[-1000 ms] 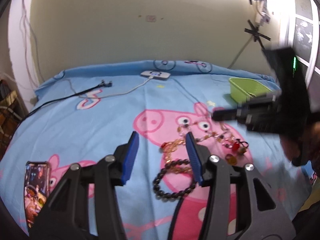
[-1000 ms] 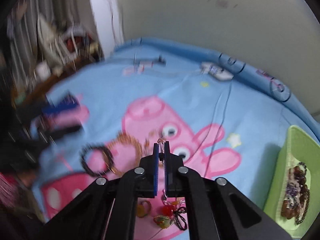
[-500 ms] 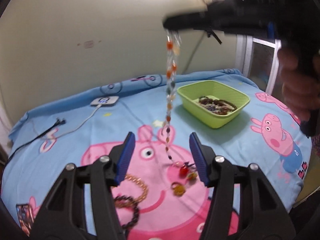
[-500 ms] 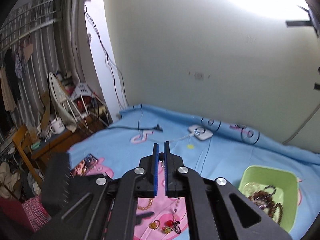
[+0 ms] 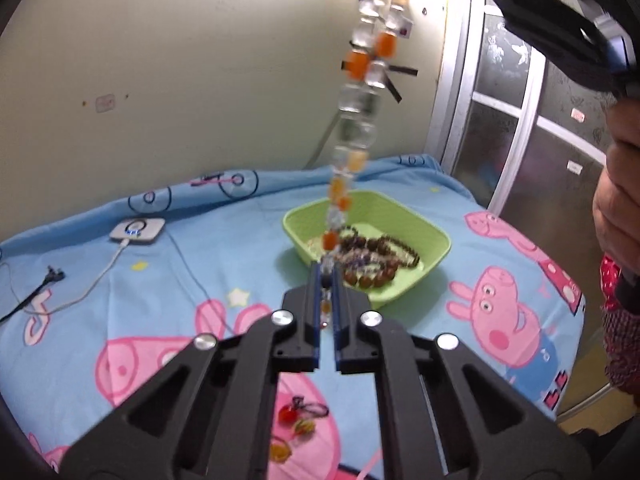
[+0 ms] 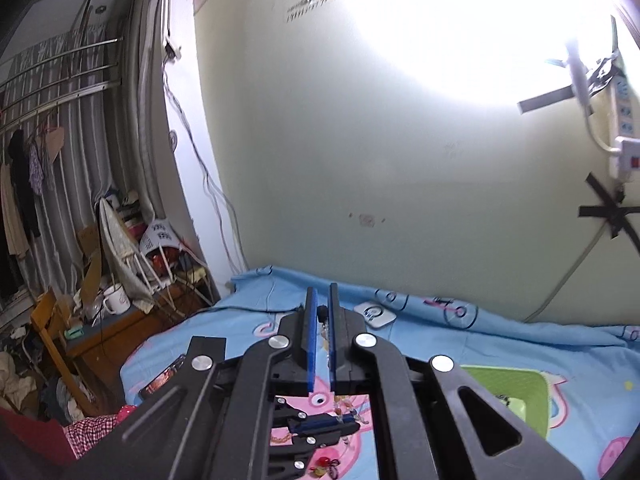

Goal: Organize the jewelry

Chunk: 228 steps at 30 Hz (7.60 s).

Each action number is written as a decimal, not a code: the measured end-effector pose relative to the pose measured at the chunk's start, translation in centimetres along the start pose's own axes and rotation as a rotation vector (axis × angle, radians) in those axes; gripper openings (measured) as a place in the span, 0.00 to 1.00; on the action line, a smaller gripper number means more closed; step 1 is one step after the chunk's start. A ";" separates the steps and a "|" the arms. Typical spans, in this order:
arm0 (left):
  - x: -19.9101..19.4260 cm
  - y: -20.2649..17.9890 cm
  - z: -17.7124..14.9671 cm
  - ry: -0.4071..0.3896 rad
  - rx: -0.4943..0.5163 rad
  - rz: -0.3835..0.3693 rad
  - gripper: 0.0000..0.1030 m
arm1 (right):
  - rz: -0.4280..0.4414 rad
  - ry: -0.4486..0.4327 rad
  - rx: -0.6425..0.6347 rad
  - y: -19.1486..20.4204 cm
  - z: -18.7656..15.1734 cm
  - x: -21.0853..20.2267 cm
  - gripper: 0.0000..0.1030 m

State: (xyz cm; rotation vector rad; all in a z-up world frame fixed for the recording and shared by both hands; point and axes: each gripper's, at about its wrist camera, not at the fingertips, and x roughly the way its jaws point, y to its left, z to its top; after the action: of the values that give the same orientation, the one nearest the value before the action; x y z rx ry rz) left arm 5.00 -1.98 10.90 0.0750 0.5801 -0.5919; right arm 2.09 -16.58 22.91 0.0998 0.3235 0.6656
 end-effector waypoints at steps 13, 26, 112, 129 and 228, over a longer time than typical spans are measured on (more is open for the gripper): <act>0.9 -4.3 9.2 -0.077 0.083 0.011 0.04 | -0.102 -0.123 0.031 -5.5 3.5 -5.3 0.00; 10.8 -7.4 10.7 0.043 0.083 -0.006 0.04 | -0.212 -0.031 0.212 -16.3 -2.1 -3.9 0.00; -0.5 13.1 -11.4 0.261 -0.234 0.229 0.07 | 0.028 0.478 -0.040 1.8 -19.4 10.4 0.21; -4.8 7.2 -8.6 0.126 -0.234 0.068 0.04 | 0.002 0.541 -0.028 0.9 -21.8 12.2 0.00; 2.5 -1.1 -5.7 0.203 -0.097 -0.040 0.15 | 0.052 0.316 0.222 -7.4 -18.8 2.8 0.00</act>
State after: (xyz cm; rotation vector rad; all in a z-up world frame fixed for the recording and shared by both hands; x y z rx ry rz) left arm 3.24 -2.84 4.90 0.0326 0.8082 -0.5981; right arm 2.34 -20.87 2.97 0.2157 0.7012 0.6959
